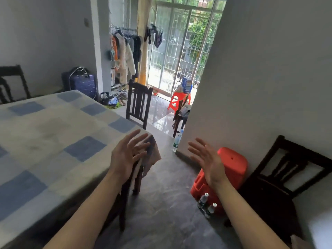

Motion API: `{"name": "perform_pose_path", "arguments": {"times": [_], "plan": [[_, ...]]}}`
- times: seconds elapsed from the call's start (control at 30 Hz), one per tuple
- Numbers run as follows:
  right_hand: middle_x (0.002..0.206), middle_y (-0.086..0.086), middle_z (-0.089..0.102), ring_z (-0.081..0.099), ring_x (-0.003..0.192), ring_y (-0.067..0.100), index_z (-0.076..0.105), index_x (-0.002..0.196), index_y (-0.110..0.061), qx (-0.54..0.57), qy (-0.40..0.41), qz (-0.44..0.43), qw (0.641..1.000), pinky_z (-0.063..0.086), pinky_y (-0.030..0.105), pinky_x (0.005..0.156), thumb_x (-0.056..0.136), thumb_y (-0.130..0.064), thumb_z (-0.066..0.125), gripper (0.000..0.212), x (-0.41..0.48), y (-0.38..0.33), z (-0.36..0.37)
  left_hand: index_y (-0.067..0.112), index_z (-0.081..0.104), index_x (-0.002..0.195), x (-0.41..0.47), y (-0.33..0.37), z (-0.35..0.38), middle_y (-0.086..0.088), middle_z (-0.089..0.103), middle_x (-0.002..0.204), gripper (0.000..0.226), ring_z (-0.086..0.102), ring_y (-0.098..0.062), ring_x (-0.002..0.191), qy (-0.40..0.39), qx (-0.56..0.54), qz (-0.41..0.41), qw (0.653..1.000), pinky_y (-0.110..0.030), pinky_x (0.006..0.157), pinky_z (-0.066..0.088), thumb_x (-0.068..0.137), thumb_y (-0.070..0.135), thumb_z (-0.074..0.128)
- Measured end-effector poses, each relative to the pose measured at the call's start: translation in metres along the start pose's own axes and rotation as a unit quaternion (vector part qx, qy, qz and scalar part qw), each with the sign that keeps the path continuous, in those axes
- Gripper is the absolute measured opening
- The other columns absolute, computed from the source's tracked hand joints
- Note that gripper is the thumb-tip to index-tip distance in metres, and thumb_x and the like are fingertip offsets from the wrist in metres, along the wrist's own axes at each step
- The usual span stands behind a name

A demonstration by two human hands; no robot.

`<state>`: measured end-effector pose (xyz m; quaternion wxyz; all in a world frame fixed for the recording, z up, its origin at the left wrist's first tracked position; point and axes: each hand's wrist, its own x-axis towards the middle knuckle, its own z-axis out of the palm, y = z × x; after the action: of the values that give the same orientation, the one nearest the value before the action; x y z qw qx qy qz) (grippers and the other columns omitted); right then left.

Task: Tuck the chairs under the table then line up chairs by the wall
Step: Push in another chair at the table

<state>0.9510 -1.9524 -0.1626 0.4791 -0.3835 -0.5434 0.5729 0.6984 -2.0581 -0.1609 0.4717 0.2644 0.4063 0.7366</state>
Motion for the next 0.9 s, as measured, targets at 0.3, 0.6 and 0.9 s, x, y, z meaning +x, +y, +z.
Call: {"name": "perform_pose_path", "arguments": {"times": [0.3,0.6,0.9], "plan": [[0.128,0.002,0.073,0.068,0.120,0.023,0.064,0.133,-0.020,-0.014,-0.182,0.055,0.982,0.049,0.046,0.103,0.095,-0.050,0.048,0.051,0.114,0.065,0.075,0.024,0.066,0.132,0.018,0.002,-0.089,-0.003,0.071,0.134,0.044,0.071,-0.029,0.115,0.184,0.042,0.051,0.981,-0.046,0.091,0.048,0.106,0.042,0.036],[0.124,0.006,0.075,0.068,0.119,0.019,0.067,0.130,-0.011,-0.028,-0.382,0.086,0.920,0.048,0.041,0.107,0.105,-0.019,0.054,0.030,0.175,0.161,0.155,0.023,0.068,0.125,-0.088,-0.012,-0.157,-0.003,0.076,0.124,0.046,0.071,-0.026,0.111,0.450,0.149,0.149,0.868,-0.039,0.090,0.049,0.097,0.047,0.043],[0.122,0.002,0.073,0.063,0.117,0.011,0.073,0.121,-0.014,-0.132,-0.446,0.028,0.885,0.046,0.019,0.097,0.102,-0.010,0.058,0.024,0.183,0.214,0.167,0.017,0.073,0.114,-0.127,-0.068,-0.203,0.014,0.079,0.108,0.031,0.068,0.003,0.108,0.539,0.232,0.127,0.799,-0.004,0.086,0.044,0.105,0.007,0.045]]}}
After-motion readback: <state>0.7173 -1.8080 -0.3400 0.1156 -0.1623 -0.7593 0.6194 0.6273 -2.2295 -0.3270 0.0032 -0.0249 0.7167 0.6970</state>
